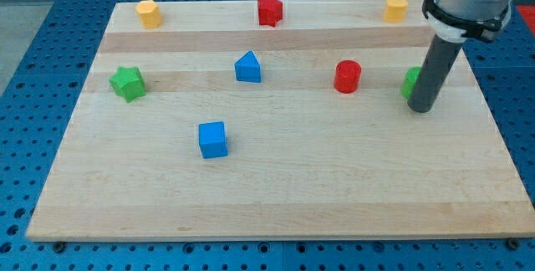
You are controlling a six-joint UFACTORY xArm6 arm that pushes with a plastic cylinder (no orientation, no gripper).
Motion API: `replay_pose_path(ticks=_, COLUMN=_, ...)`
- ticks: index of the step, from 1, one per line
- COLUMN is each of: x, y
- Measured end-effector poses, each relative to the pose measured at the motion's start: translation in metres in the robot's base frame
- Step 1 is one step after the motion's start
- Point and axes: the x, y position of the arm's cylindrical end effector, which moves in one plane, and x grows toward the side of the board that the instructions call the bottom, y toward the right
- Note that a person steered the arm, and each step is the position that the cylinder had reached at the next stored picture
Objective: Slide the cube to the bottom left of the board
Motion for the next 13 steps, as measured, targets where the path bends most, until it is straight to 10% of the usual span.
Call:
replay_pose_path(ticks=5, x=0.01, y=-0.013)
replay_pose_path(ticks=13, x=0.047, y=-0.326)
